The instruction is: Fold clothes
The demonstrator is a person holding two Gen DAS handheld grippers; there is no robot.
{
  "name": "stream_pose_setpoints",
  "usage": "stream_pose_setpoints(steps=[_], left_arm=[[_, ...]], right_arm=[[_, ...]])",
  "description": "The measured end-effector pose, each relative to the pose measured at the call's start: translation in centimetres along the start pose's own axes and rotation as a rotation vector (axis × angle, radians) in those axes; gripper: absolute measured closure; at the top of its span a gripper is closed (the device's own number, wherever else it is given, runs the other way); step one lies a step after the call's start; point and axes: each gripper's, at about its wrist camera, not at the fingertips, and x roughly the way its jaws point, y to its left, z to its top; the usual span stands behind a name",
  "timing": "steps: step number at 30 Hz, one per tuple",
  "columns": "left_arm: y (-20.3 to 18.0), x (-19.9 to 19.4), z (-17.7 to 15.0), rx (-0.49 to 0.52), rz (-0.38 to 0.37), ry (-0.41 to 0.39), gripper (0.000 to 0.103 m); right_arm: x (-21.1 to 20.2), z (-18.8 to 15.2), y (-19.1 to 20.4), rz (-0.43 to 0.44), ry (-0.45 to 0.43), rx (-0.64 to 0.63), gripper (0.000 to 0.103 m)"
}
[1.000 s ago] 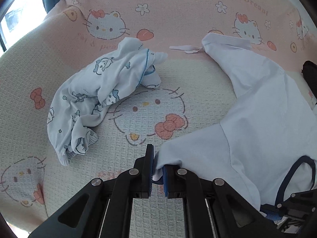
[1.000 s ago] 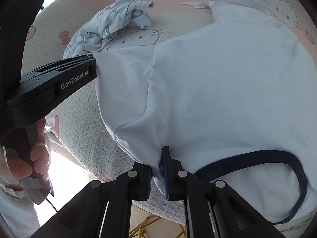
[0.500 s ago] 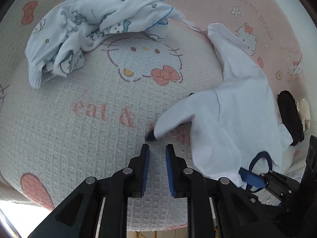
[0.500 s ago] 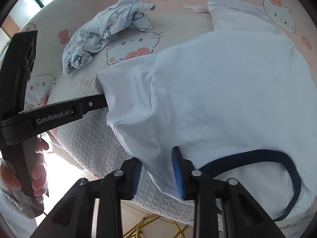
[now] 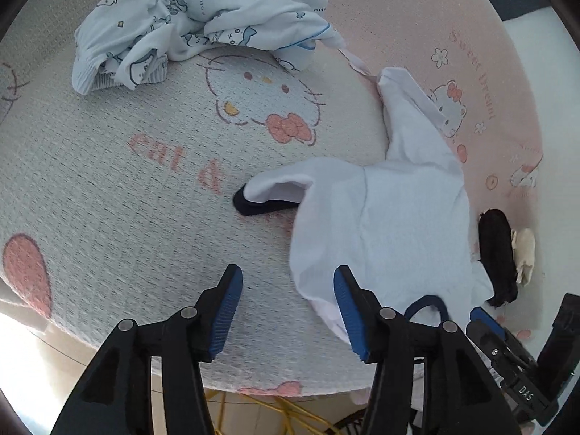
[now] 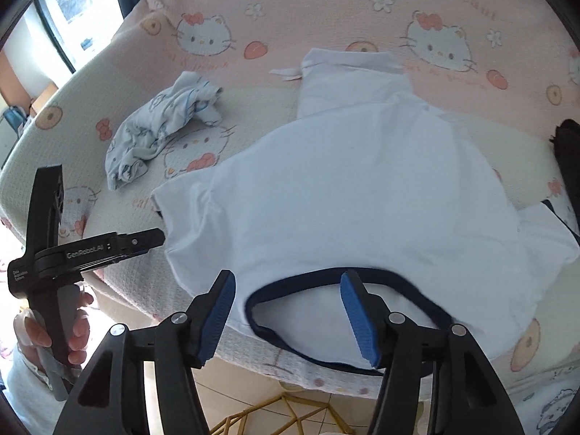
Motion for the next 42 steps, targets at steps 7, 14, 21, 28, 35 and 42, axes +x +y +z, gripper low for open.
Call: stream_pose_setpoints(steps=[7, 14, 21, 28, 35, 42], left_arm=[[-4.1, -0.1, -0.8, 0.069, 0.037, 0.009, 0.054], [-5.9, -0.1, -1.7, 0.104, 0.056, 0.015, 0.054], [-3.5, 1.2, -1.0, -0.016, 0.03, 0.012, 0.054], [-0.1, 1.5, 0.2, -0.201, -0.074, -0.034, 0.054], [1.4, 2.3, 1.8, -0.283, -0.091, -0.091, 0.054], [2.0, 4.2, 4.0, -0.372, -0.172, -0.109, 0.053]], right_arm=[[-1.8, -1.9, -9.6, -0.076, -0.024, 0.258, 0.041], [-2.7, -5.2, -17.6, -0.052, -0.027, 0.46, 0.041], [-2.8, -7.6, -23.7, 0.056, -0.079, 0.646, 0.041], [-1.1, -9.8, -28.4, 0.175, -0.133, 0.866, 0.041], [-0.5, -7.8, -30.0, 0.182, -0.149, 0.844, 0.033], [0.6, -5.1, -30.8, 0.236, -0.155, 0.78, 0.031]])
